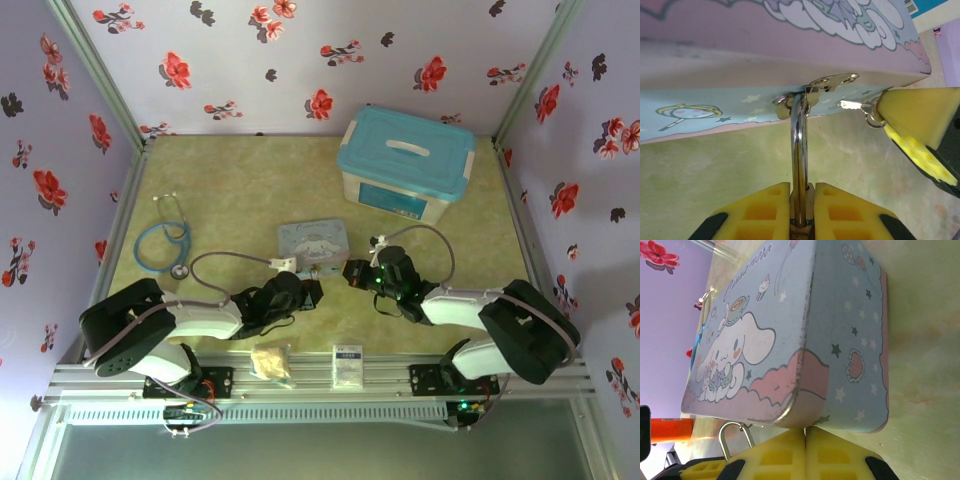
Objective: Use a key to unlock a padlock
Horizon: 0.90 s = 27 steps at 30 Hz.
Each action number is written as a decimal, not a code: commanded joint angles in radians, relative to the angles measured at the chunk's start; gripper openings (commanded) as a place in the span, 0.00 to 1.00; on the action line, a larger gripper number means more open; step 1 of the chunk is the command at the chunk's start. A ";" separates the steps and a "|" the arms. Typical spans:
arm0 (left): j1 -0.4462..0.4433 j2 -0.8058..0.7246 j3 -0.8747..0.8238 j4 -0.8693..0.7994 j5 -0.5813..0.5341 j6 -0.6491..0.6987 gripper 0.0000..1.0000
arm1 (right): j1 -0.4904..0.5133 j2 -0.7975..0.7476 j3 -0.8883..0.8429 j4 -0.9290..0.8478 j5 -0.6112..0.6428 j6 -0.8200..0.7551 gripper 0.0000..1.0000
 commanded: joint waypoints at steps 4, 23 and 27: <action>0.005 -0.009 -0.045 0.246 -0.106 -0.049 0.00 | 0.000 -0.115 -0.056 -0.087 0.006 0.089 0.00; -0.012 0.340 0.018 0.660 -0.058 -0.294 0.00 | 0.210 -0.128 -0.266 0.216 0.362 0.458 0.00; -0.014 0.343 0.003 0.689 -0.088 -0.320 0.00 | 0.232 -0.076 -0.263 0.288 0.402 0.447 0.00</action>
